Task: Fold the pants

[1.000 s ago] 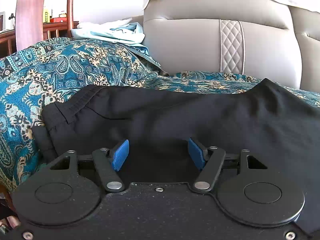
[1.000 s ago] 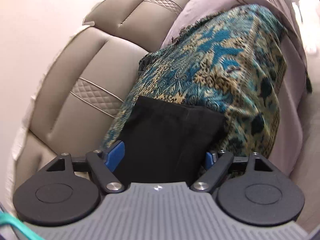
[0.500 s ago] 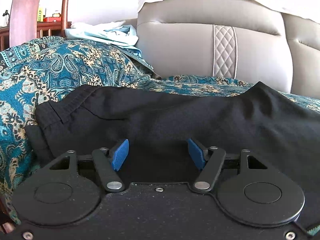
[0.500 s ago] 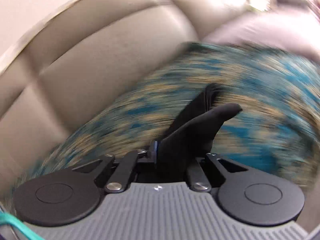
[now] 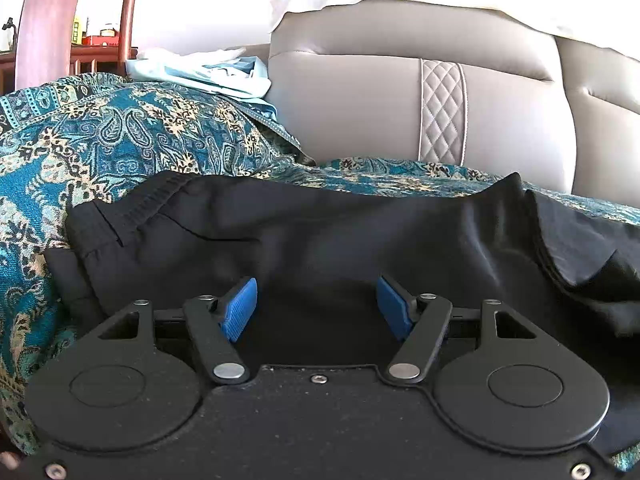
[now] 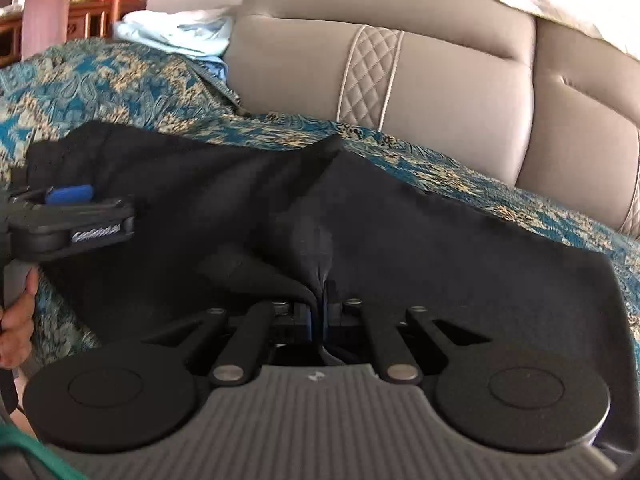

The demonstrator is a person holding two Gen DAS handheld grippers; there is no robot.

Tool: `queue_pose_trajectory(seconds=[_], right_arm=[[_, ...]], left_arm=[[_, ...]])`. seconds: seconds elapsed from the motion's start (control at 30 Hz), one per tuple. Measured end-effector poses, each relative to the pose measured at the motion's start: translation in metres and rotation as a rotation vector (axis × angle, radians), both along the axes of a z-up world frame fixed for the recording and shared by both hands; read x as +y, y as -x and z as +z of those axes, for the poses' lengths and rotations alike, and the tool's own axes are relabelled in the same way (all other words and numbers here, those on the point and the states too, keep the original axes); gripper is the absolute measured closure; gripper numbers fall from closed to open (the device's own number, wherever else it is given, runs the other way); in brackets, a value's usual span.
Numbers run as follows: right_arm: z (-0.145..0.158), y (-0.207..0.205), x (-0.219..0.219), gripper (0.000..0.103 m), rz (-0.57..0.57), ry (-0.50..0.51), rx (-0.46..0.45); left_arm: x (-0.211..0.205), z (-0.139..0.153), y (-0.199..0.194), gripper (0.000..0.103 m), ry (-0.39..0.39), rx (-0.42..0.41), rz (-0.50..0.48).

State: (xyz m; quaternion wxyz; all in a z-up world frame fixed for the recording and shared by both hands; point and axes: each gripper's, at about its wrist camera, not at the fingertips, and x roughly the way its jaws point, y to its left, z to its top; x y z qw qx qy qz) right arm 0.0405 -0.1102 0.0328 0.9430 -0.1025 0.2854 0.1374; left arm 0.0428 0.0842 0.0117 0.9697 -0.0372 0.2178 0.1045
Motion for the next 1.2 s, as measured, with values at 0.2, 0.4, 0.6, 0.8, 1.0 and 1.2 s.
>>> queue_pose_trajectory(seconds=[0.2, 0.4, 0.6, 0.8, 1.0, 1.2], right_arm=[[0.004, 0.004, -0.002, 0.061, 0.009, 0.020, -0.010], [0.005, 0.015, -0.006, 0.024, 0.037, -0.033, 0.012], [0.015, 0.031, -0.019, 0.011, -0.006, -0.018, -0.027], [0.024, 0.039, -0.050, 0.000, -0.110, -0.012, -0.063], [0.024, 0.035, -0.078, 0.000, -0.206, -0.025, -0.061], [0.009, 0.030, -0.101, 0.000, -0.264, -0.026, -0.032]], left_arm=[[-0.001, 0.000, 0.000, 0.038, 0.003, 0.000, 0.003], [-0.001, 0.001, 0.000, 0.037, 0.002, 0.001, 0.006], [0.000, 0.006, 0.003, 0.037, 0.038, 0.012, -0.002], [-0.016, 0.029, 0.017, 0.037, 0.043, -0.031, -0.046], [-0.055, 0.054, 0.019, 0.037, 0.066, -0.043, -0.134], [-0.098, 0.049, 0.020, 0.037, 0.050, -0.013, -0.201]])
